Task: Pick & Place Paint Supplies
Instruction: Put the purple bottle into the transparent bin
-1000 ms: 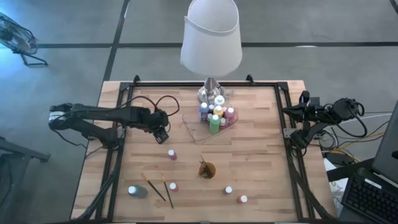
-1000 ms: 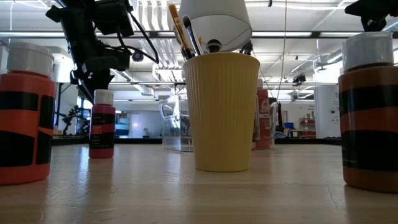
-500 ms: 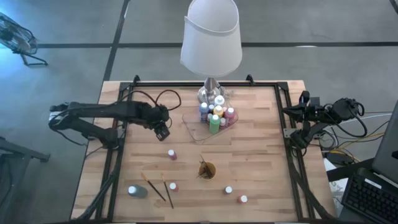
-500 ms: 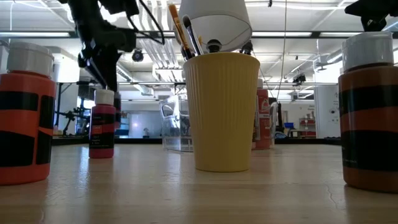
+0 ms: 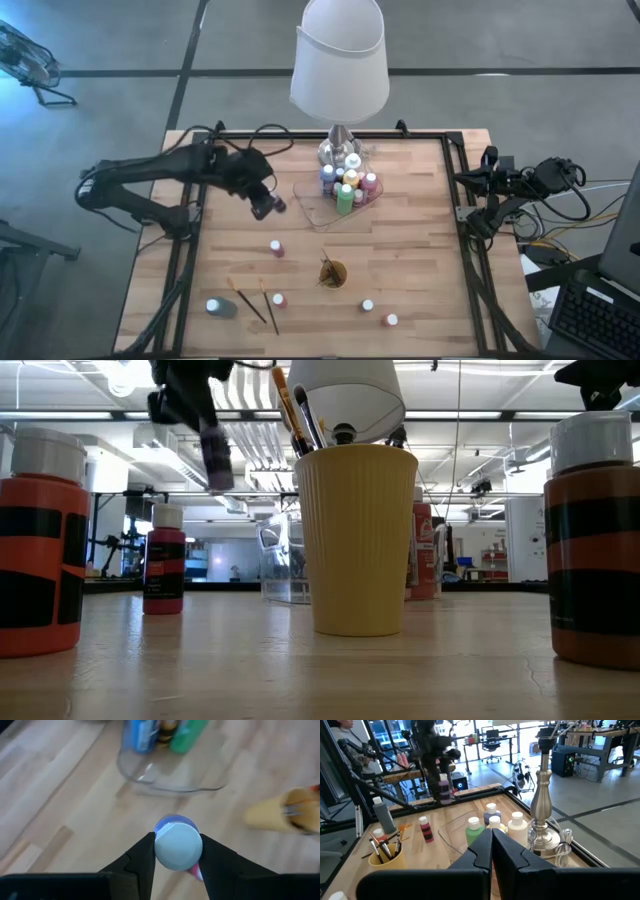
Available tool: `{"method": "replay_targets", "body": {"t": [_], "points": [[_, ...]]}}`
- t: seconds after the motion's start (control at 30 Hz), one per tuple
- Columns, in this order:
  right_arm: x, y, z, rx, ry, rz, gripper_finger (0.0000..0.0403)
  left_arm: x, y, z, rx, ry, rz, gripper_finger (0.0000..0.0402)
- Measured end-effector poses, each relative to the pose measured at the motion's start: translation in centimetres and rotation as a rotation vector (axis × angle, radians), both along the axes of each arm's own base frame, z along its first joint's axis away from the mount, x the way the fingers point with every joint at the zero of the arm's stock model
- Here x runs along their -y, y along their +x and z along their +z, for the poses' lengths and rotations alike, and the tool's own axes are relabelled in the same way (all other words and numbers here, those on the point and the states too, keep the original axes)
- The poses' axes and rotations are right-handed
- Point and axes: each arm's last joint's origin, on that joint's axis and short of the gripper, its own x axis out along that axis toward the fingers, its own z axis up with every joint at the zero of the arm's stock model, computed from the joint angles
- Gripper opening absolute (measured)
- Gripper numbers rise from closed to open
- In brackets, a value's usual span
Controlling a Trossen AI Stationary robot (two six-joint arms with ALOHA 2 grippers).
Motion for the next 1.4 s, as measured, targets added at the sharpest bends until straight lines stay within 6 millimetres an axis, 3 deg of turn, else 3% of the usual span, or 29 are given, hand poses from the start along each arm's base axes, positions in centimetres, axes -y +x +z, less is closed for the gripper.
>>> {"method": "replay_targets", "body": {"t": [0.17, 0.33, 0.57, 0.73, 0.9, 1.4], "points": [[0.0, 0.0, 0.0, 0.000, 0.000, 0.000, 0.0008, 0.2, 0.1, 2.9, 0.111, 0.033, -0.049, 0.0138], [0.0, 0.0, 0.0, 0.000, 0.000, 0.000, 0.0008, 0.1, 1.5, 3.4, 0.271, 0.108, -0.104, 0.0138], [0.0, 0.0, 0.0, 0.000, 0.000, 0.000, 0.0008, -0.4, 4.9, -0.1, 0.246, 0.178, -0.165, 0.0138], [0.0, 0.0, 0.0, 0.000, 0.000, 0.000, 0.0008, -0.8, 7.5, -3.2, 0.118, 0.213, -0.210, 0.0138], [0.0, 0.0, 0.0, 0.000, 0.000, 0.000, 0.0008, -1.7, 9.3, -4.8, 0.042, 0.257, -0.203, 0.0138], [0.0, 0.0, 0.0, 0.000, 0.000, 0.000, 0.0008, -5.4, 11.4, -8.7, -0.095, 0.240, -0.114, 0.0138]]}}
